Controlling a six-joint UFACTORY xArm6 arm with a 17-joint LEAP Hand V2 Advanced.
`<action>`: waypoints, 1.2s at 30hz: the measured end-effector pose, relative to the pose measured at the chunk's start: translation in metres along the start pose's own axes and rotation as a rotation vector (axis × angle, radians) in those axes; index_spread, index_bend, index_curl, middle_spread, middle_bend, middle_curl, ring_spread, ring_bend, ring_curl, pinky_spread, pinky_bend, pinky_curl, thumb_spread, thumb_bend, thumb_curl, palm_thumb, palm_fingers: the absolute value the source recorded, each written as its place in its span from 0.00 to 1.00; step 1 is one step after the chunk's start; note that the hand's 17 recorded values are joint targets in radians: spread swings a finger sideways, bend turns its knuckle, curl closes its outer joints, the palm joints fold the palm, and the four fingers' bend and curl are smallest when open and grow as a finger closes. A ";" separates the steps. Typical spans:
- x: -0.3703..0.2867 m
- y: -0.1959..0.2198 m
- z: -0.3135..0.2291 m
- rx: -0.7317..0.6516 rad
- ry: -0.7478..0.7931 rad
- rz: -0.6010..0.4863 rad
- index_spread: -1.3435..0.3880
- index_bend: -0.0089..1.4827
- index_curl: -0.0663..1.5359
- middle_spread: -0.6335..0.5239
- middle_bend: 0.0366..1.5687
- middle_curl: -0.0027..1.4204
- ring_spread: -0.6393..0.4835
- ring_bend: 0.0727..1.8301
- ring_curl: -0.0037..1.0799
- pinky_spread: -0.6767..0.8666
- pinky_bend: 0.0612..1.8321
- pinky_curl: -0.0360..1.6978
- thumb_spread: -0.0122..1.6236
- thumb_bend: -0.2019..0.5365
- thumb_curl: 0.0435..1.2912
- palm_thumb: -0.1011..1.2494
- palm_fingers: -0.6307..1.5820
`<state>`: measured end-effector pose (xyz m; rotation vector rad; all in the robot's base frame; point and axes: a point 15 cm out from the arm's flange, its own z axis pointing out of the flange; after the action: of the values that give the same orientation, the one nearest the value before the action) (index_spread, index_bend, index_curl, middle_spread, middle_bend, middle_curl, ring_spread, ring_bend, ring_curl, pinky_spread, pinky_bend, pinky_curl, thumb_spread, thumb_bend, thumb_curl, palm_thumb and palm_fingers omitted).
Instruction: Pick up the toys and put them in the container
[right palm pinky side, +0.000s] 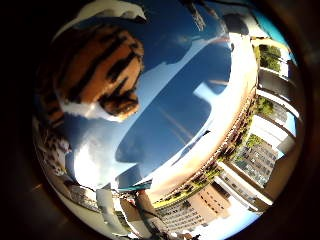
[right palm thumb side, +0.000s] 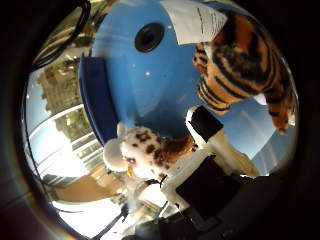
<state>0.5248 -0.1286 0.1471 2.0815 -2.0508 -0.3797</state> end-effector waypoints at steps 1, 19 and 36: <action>0.001 0.000 0.002 -0.009 0.017 0.000 0.78 0.10 0.19 0.62 0.12 0.24 0.84 0.20 0.32 0.76 0.32 0.17 0.67 0.23 0.28 0.54 0.44; 0.026 0.016 -0.005 -0.052 0.115 -0.007 0.48 0.22 0.08 0.35 0.62 0.58 0.56 0.67 0.67 0.66 0.68 0.34 0.63 0.30 0.43 0.82 0.78; -0.082 0.157 -0.209 0.126 0.157 -0.246 0.26 0.51 0.03 0.31 0.70 0.77 0.47 0.75 0.78 0.56 0.80 0.48 0.65 0.25 0.56 0.80 0.70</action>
<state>0.4410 -0.0585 0.3988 2.3644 -1.7783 -0.1198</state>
